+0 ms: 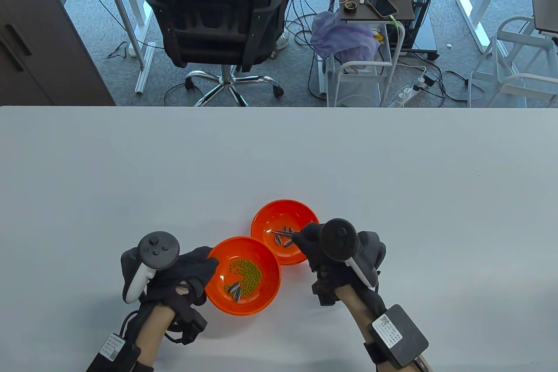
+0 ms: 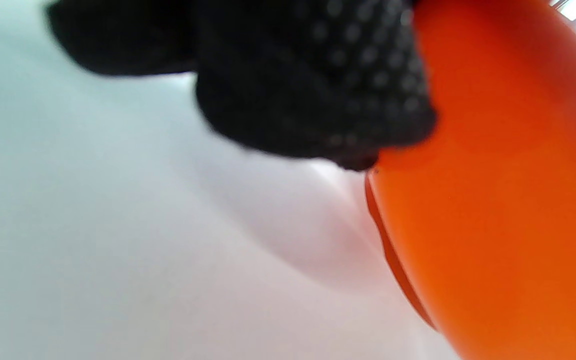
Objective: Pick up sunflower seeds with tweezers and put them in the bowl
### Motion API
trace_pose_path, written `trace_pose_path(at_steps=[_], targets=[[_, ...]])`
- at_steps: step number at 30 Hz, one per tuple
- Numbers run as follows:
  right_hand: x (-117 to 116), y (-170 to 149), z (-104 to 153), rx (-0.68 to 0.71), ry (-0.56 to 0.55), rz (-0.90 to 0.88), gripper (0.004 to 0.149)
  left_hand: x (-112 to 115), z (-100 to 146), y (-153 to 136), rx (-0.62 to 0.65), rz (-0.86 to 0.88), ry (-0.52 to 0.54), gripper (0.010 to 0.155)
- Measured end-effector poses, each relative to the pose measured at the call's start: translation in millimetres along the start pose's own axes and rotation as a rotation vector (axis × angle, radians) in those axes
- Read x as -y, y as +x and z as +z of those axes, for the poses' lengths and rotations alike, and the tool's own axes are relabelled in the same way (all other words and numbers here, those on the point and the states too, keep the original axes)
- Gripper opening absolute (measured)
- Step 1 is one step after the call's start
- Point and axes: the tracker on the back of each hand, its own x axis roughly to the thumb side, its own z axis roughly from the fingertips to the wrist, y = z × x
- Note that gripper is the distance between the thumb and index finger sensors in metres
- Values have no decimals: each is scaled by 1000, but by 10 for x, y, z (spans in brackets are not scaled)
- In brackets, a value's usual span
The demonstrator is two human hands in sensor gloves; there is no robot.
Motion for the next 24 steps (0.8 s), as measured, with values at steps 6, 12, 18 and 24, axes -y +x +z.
trace_pose_path(at_steps=[6, 12, 18, 24], targets=[[-46, 150, 59, 64, 110, -42, 38, -1, 0, 0, 0, 0, 4, 49], [-182, 368, 168, 137, 314, -51, 38, 1, 0, 0, 0, -1, 5, 49], [-275, 514, 278, 133, 382, 15, 38, 2, 2, 1, 1, -3, 7, 49], [-314, 563, 329, 114, 394, 56, 38, 3, 4, 4, 3, 1, 9, 49]])
